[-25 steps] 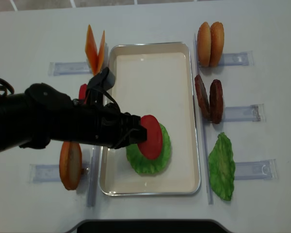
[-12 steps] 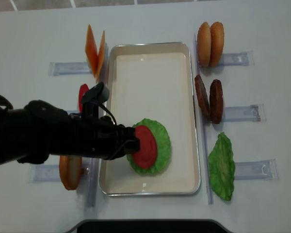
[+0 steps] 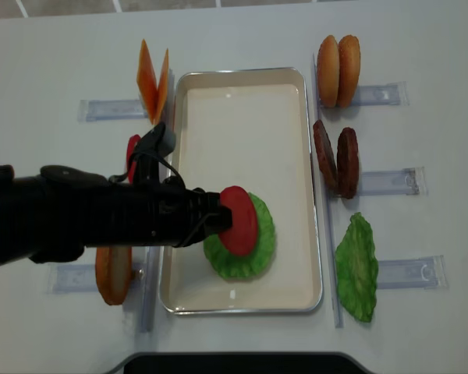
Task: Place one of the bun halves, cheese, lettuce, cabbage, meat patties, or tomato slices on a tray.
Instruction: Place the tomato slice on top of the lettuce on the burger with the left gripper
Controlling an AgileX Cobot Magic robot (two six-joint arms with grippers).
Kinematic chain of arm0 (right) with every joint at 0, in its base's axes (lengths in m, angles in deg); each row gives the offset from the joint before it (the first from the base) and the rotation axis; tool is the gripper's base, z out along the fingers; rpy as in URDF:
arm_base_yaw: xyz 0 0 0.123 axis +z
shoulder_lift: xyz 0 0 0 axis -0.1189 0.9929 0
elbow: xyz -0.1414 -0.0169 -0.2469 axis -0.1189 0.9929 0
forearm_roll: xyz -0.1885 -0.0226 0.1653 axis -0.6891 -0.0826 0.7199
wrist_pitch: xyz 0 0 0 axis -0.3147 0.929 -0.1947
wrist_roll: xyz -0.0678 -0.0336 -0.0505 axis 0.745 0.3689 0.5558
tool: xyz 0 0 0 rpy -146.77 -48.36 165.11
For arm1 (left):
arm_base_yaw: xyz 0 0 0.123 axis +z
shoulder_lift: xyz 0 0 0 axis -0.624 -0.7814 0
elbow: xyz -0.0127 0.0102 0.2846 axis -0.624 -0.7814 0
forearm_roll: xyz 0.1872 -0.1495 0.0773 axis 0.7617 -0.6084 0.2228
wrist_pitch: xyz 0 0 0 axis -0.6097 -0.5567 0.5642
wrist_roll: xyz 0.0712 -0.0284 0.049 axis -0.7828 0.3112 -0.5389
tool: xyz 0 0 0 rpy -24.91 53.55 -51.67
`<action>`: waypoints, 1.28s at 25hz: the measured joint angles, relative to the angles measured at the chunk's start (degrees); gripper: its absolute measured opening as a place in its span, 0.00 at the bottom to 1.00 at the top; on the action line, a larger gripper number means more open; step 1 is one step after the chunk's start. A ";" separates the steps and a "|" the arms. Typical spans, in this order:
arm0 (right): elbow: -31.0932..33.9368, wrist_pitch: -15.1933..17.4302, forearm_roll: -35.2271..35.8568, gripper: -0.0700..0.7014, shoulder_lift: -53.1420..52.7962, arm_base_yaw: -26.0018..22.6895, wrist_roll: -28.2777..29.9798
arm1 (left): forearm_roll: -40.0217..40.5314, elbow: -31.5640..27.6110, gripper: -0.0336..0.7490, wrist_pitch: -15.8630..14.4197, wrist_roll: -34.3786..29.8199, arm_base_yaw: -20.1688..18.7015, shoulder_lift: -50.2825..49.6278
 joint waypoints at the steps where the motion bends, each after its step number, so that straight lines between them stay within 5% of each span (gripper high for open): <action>1: 0.00 0.00 0.00 0.39 0.00 0.00 0.00 | -0.42 0.00 0.10 -0.13 -0.18 0.00 0.00; 26: 0.00 0.00 0.00 0.39 0.00 0.00 0.00 | -4.49 0.00 0.10 -1.78 -7.60 0.00 -5.82; 32: 0.00 0.00 0.00 0.39 0.00 0.00 0.00 | -4.41 0.00 0.28 -2.49 -7.54 0.00 -6.00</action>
